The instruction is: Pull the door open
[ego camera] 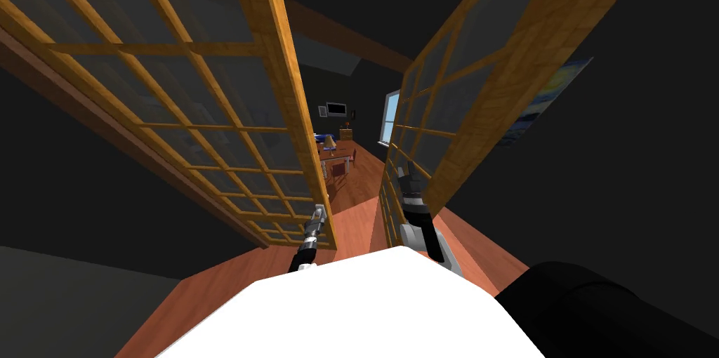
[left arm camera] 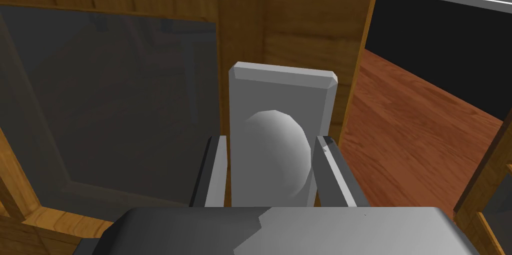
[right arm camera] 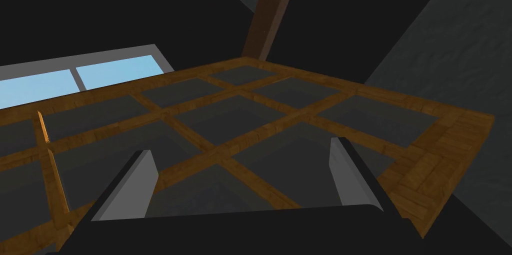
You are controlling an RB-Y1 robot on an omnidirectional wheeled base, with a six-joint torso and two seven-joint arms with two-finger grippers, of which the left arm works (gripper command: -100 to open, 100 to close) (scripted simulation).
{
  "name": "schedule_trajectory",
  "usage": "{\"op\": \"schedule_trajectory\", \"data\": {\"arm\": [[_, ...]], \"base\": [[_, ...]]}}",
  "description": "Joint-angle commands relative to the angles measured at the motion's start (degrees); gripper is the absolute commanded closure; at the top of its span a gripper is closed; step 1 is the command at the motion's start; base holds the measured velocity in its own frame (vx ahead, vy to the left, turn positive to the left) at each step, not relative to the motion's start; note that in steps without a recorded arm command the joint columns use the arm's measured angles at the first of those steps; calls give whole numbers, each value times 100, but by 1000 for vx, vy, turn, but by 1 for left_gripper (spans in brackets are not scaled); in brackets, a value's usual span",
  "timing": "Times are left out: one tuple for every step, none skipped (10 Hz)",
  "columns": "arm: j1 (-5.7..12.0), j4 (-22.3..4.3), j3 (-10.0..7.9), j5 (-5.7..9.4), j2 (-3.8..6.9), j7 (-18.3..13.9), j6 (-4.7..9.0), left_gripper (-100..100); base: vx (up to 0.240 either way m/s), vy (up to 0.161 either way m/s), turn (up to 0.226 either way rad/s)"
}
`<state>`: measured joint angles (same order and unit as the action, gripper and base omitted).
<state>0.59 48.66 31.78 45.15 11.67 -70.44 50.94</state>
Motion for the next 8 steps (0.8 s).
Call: {"op": "schedule_trajectory", "data": {"arm": [[32, -68, 41, 28, 76, -98, 5, 100], [103, -148, 94, 43, 148, -208, 18, 100], [177, -233, 149, 49, 221, -325, 28, 100], [240, -303, 198, 44, 282, -427, 37, 100], [290, -360, 236, 35, 330, -509, 42, 100], [339, -417, 274, 24, 377, -592, 46, 100], [399, -484, 322, 1, 432, -693, 51, 100], [466, -561, 375, -31, 494, -808, 55, 100]], "base": [[-190, 3, 87], [-183, 9, 89], [-166, 23, 37], [-115, 37, -6], [-58, 35, -30], [-13, 20, -40], [1, 12, -61], [-2, 13, -111]]}}
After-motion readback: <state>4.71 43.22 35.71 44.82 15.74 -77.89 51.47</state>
